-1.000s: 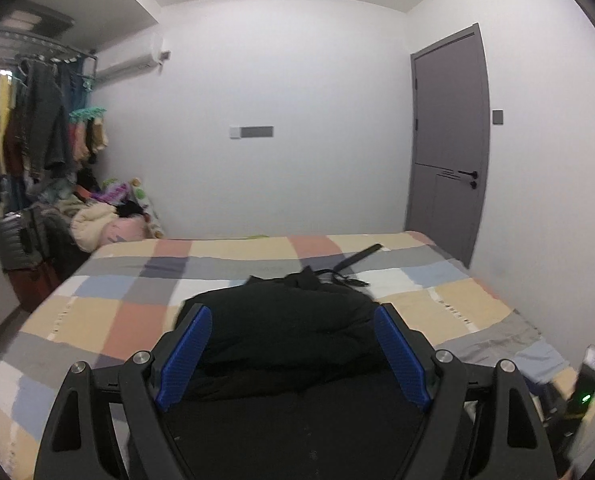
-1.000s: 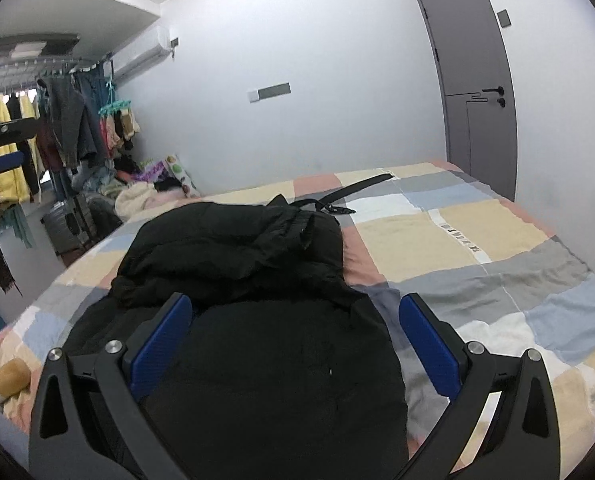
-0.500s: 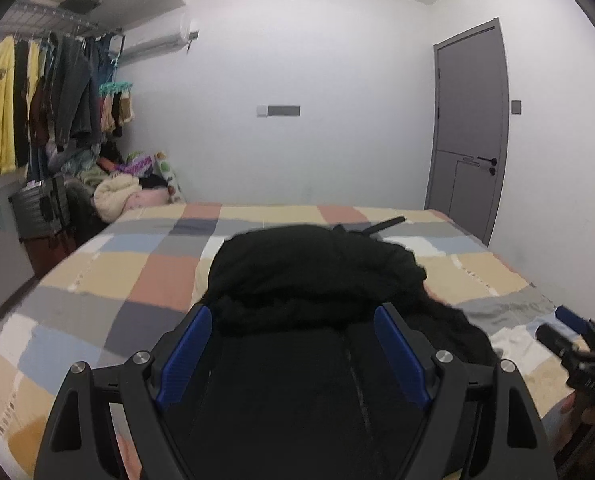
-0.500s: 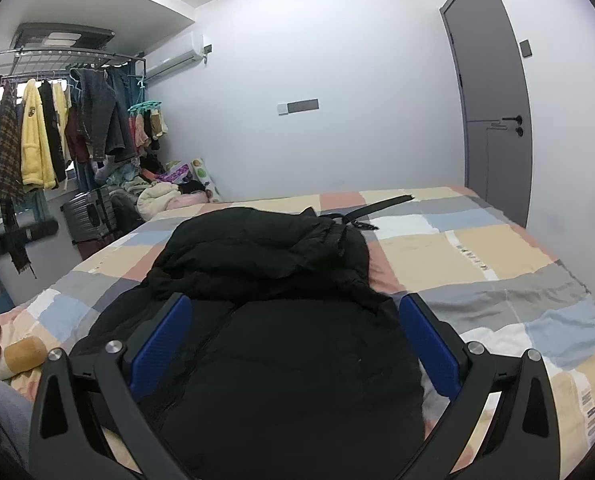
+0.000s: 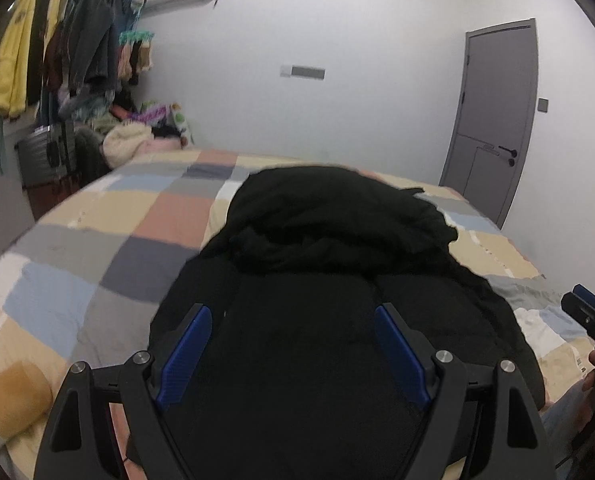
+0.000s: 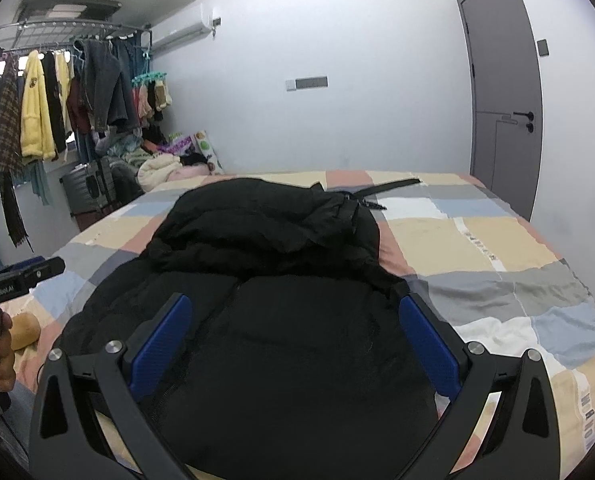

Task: Fold large clothes
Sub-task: 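Grasp the jacket hem with both tools and lift it toward the hood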

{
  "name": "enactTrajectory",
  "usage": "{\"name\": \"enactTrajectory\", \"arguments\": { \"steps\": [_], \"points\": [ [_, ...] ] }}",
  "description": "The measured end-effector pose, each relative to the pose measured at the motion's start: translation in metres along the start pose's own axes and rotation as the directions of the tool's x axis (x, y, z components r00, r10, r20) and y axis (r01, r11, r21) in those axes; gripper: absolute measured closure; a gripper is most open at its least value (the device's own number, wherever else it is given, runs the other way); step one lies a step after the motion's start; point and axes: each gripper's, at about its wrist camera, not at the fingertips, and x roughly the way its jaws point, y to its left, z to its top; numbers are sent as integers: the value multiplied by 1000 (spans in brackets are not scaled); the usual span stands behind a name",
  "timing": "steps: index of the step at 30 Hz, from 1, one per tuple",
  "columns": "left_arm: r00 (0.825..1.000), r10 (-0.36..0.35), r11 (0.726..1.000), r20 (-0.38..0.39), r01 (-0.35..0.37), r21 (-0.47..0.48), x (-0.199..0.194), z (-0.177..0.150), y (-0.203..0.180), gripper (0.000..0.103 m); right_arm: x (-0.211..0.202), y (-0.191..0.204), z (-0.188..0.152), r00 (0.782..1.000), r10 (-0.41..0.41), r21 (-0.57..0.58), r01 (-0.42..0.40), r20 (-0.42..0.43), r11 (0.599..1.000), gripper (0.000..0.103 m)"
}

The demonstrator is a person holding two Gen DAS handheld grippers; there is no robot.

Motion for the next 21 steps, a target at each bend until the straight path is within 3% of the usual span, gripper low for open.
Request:
{"name": "enactTrajectory", "arguments": {
  "steps": [12, 16, 21],
  "points": [
    [994, 28, 999, -104, -31, -25, 25, -14, 15, 20, 29, -49, 5, 986, 70, 216, -37, -148, 976, 0],
    [990, 26, 999, -135, -32, -43, 30, -16, 19, 20, 45, -80, 5, 971, 67, 306, 6, -229, 952, 0],
    [981, 17, 997, -193, -32, -74, 40, -17, 30, 20, 71, -127, 3, 932, 66, 424, 98, -355, 901, 0]
  ]
}}
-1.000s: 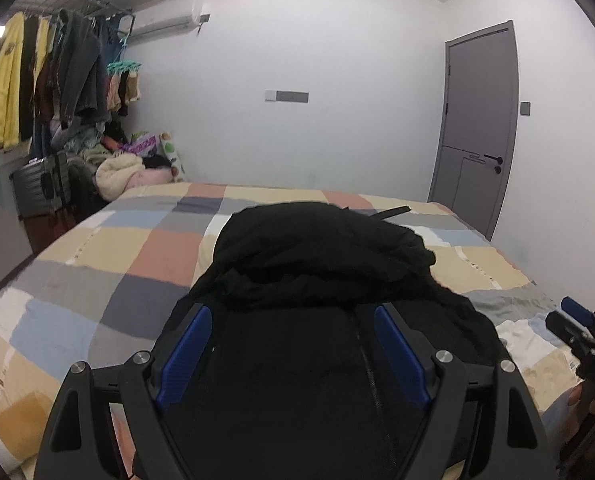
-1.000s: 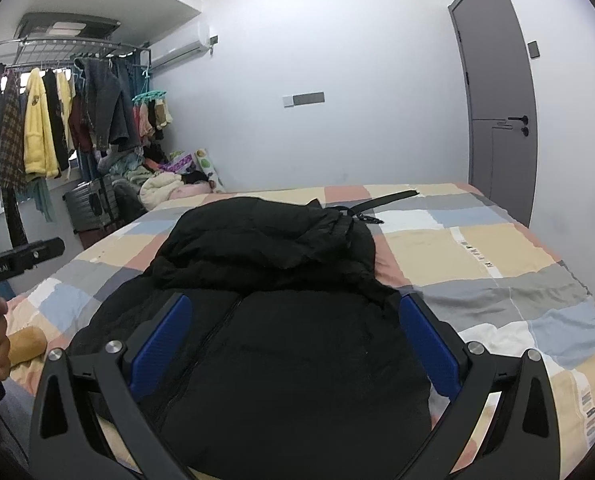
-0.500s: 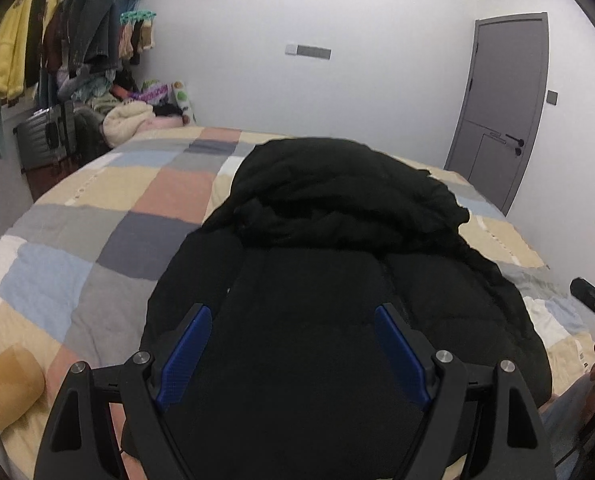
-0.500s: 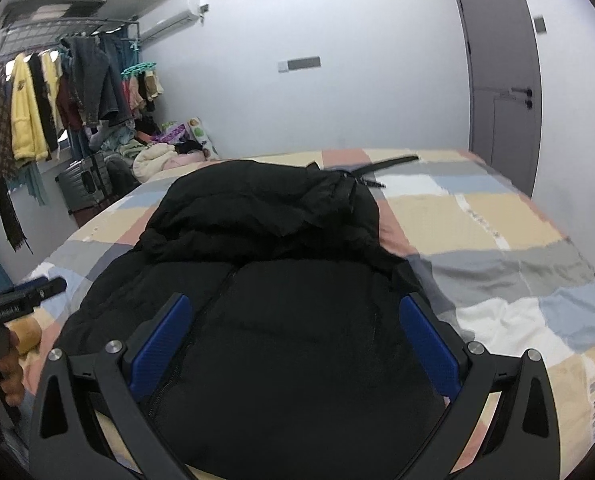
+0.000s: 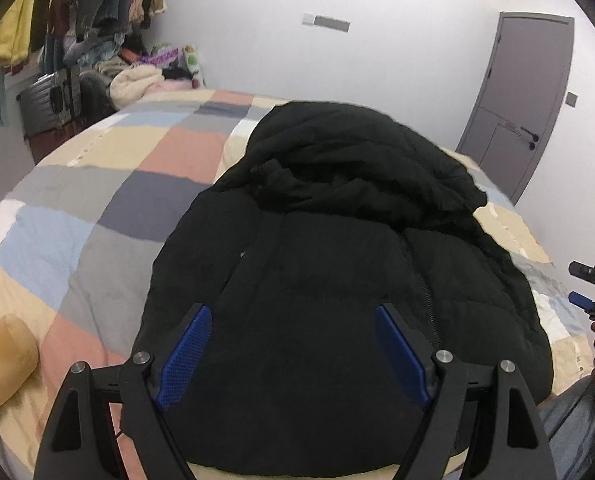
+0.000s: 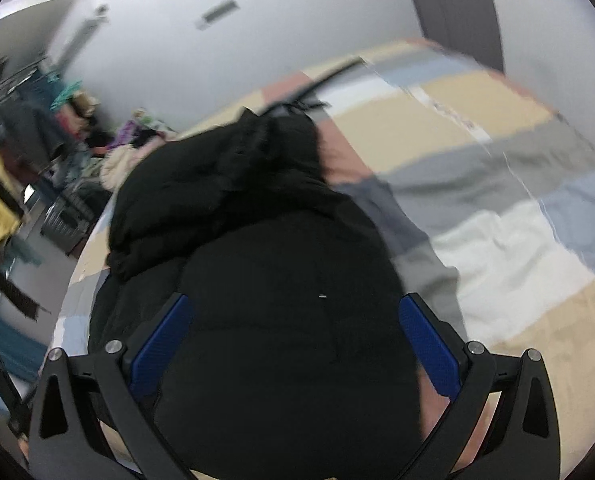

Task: Fold large clothes
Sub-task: 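Grasp the jacket hem with both tools and lift it toward the hood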

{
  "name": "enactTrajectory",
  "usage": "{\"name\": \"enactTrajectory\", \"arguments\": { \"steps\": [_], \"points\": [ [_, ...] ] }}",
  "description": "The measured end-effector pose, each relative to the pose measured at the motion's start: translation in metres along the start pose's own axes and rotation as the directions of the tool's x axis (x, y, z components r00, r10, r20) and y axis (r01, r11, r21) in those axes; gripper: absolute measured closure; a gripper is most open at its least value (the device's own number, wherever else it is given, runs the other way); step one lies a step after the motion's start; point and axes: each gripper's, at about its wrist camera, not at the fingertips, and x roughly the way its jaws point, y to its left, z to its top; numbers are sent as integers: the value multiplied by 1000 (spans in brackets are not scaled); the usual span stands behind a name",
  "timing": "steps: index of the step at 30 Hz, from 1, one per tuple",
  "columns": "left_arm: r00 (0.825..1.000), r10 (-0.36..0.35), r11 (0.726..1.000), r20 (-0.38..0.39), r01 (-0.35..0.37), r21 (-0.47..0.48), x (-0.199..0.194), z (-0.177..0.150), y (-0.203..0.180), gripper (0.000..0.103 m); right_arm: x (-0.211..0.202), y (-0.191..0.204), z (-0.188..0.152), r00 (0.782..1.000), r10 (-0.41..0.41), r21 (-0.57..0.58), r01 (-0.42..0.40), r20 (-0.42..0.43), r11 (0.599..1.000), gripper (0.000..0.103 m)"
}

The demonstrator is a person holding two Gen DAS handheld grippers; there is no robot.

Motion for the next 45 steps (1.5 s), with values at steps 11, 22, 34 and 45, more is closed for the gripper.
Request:
{"name": "enactTrajectory", "arguments": {
  "steps": [11, 22, 34, 45],
  "points": [
    [975, -8, 986, -223, -29, -162, 40, 15, 67, 20, 52, -67, 9, 967, 23, 240, 40, -255, 970, 0],
    [912, -86, 894, -402, -108, -435, 73, -6, 150, 20, 111, -79, -19, 845, 116, 330, 75, -522, 941, 1],
    [858, -262, 811, -442, -52, -582, 101, -29, 170, 20, 128, -40, -27, 796, 175, 231, -46, -579, 972, 30],
    [841, -417, 793, -344, 152, -590, 95, -20, 146, 21, 92, -12, -10, 821, 421, 228, -357, -386, 906, 31]
  ]
}}
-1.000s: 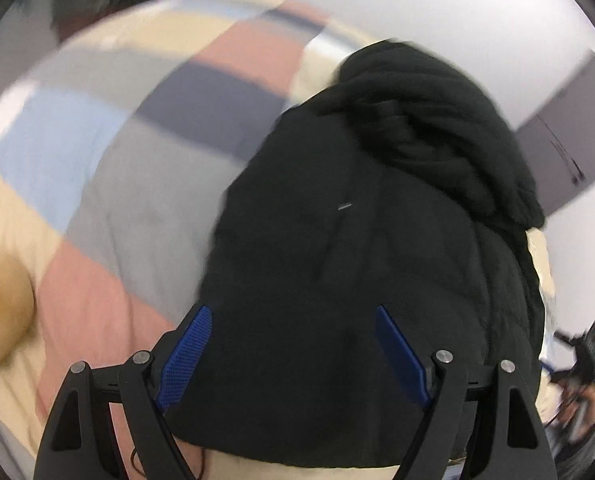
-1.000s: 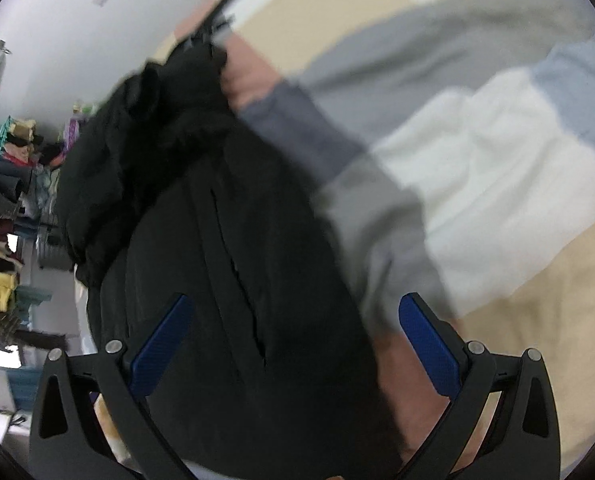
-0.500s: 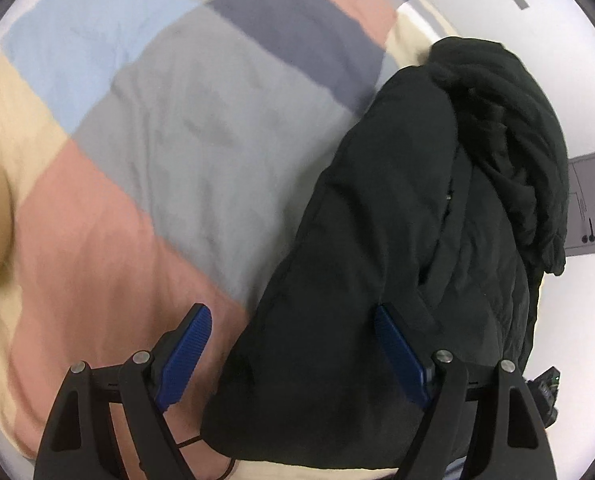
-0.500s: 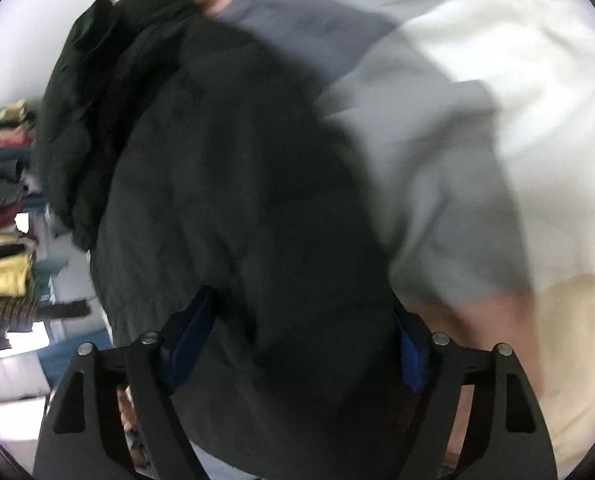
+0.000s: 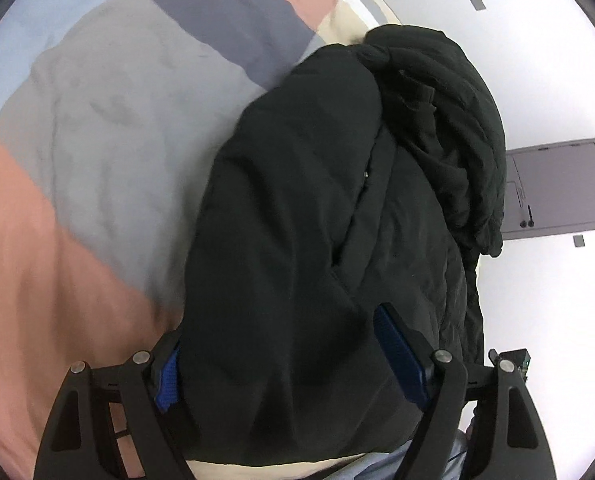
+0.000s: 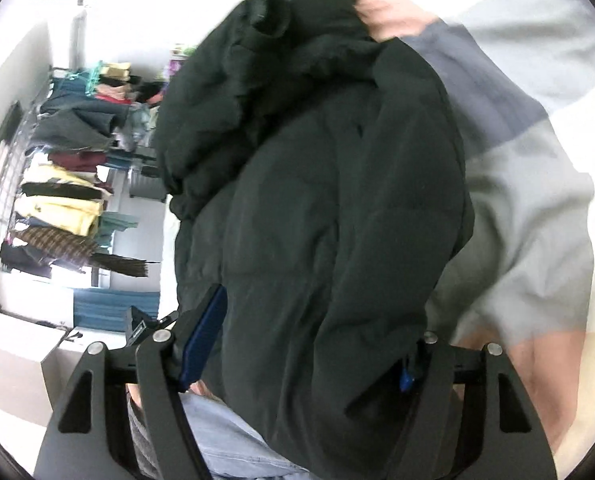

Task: Fold large clothes
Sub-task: 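Grasp the jacket hem with both tools and lift it toward the hood, then carry the hem over the jacket body toward the hood with both tools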

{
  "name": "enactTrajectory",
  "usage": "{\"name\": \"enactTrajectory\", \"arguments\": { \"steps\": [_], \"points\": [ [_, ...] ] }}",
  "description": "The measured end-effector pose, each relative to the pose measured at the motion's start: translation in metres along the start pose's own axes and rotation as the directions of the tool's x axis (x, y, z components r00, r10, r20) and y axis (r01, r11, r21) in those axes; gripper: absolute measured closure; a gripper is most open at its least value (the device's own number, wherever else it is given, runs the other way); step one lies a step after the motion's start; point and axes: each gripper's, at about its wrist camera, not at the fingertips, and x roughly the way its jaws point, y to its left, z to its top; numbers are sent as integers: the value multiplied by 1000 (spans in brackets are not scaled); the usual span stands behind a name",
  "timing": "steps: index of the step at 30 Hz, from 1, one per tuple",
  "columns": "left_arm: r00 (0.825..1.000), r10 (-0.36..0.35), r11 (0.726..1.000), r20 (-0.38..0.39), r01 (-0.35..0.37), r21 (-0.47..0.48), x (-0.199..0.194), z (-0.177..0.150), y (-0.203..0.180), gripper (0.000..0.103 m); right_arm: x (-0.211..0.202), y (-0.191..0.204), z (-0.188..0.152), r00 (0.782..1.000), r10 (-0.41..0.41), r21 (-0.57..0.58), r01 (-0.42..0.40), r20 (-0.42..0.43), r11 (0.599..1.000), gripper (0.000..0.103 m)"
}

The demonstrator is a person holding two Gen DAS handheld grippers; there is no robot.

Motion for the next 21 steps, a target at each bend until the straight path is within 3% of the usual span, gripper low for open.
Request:
{"name": "enactTrajectory", "arguments": {
  "steps": [3, 6, 8, 10, 12, 14, 17, 19, 21],
  "points": [
    [999, 36, 999, -18, -36, 2, 11, 2, 0, 24, 10, -21, 4, 992, -114, 77, 118, -52, 990, 31],
    [999, 45, 999, -26, -45, -4, 20, 5, 0, 25, 13, -53, 3, 970, -215, 183, 234, -117, 955, 31],
    [998, 50, 999, -30, -50, -2, 27, 7, -2, 25, 18, -64, 4, 967, -210, 226, 238, -144, 945, 31],
    [999, 39, 999, -34, -38, 19, 31, 7, -5, 27, 21, -57, 5, 961, -229, 183, 256, -158, 949, 31],
    [999, 20, 999, -36, -19, 30, 32, 6, -8, 33, 23, -39, 3, 969, -190, 113, 209, -157, 971, 38],
    [1000, 14, 999, -25, -13, 46, 35, 6, -12, 35, 20, -19, -2, 970, -202, 20, 207, -138, 978, 62],
    [999, 41, 997, -31, -38, 73, 40, 5, -15, 44, 15, 0, -5, 969, -232, -58, 228, -83, 972, 82],
    [1000, -2, 997, -27, 4, 79, 35, 3, -18, 67, 11, 6, -3, 974, -224, -73, 221, -44, 973, 86],
    [999, -32, 994, -15, 34, 100, 28, -1, -25, 79, -4, 10, -4, 984, -176, -66, 177, 17, 982, 88]
  ]
}}
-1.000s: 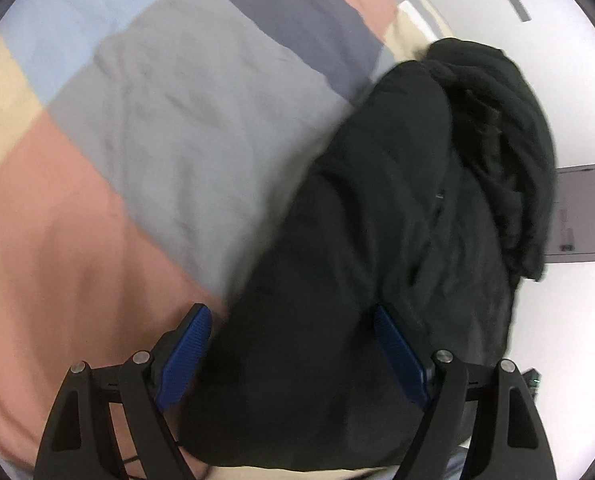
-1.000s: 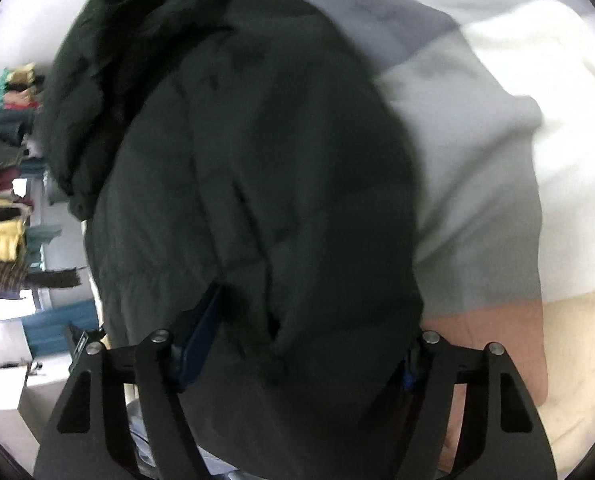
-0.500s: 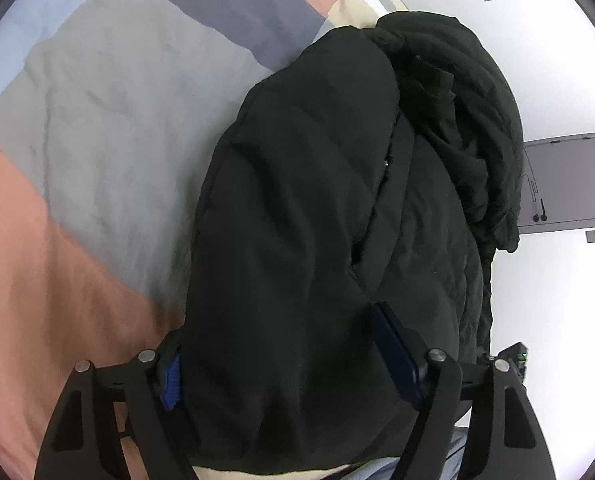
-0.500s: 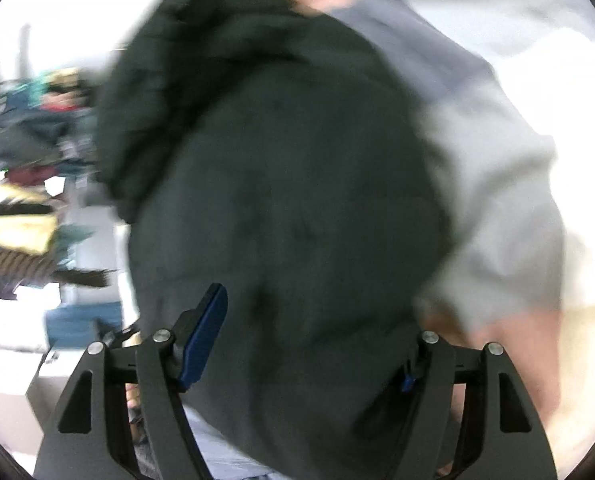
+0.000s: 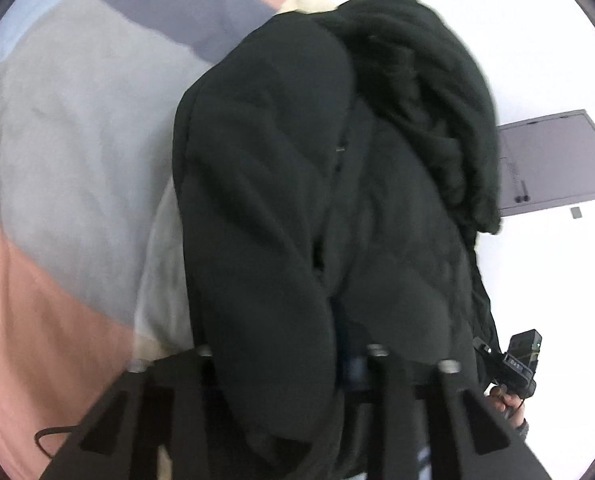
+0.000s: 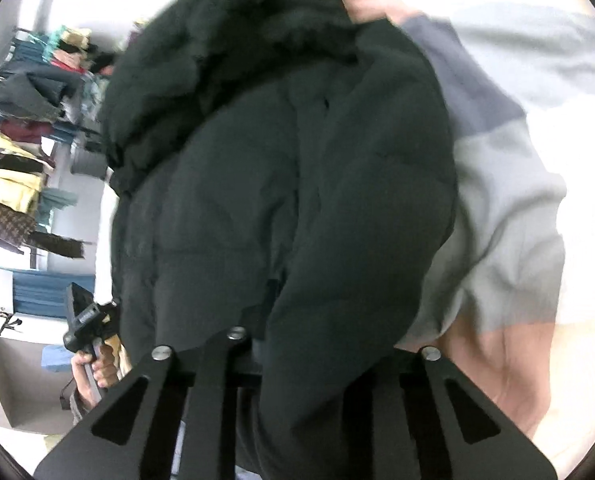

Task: Fold large clothes
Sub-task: 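Carry the hem over the jacket body toward the hood with both tools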

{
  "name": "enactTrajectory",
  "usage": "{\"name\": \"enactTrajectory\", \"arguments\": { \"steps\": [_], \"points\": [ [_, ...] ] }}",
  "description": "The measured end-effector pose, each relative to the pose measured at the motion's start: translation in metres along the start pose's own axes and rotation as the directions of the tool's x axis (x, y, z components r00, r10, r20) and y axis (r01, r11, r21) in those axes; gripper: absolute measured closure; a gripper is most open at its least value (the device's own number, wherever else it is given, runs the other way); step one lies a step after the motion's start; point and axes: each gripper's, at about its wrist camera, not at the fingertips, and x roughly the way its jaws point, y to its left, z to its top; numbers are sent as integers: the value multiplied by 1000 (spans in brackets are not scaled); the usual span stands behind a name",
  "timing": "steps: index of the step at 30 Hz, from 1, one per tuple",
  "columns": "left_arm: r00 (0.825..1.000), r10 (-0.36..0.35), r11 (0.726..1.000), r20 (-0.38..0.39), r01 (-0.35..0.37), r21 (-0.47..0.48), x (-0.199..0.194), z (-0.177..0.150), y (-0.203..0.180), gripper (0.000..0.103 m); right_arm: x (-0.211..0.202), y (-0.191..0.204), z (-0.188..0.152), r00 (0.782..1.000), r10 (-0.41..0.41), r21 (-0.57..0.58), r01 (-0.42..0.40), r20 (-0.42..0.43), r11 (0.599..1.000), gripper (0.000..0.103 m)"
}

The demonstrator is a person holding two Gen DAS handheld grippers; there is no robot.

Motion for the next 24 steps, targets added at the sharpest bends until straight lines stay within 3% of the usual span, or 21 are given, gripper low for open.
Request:
{"name": "enactTrajectory", "arguments": {
  "steps": [4, 8, 16, 24],
  "points": [
    [997, -65, 998, 31, 65, 10, -23, -5, -9, 93, -24, 1, -3, 996, 65, 28, -67, 64, 997, 93],
    [986, -145, 988, 88, 139, 68, -60, -15, -29, 95, -61, 9, -10, 987, 98, 10, -100, 131, 995, 95],
    [977, -185, 982, 108, 180, 55, -130, -34, -46, 97, -131, 27, -21, 958, 164, -3, -168, 235, 986, 96],
    [957, -229, 973, 176, 220, 72, -216, -60, -61, 98, -180, 62, -63, 933, 207, -47, -202, 294, 978, 96]
  ]
}}
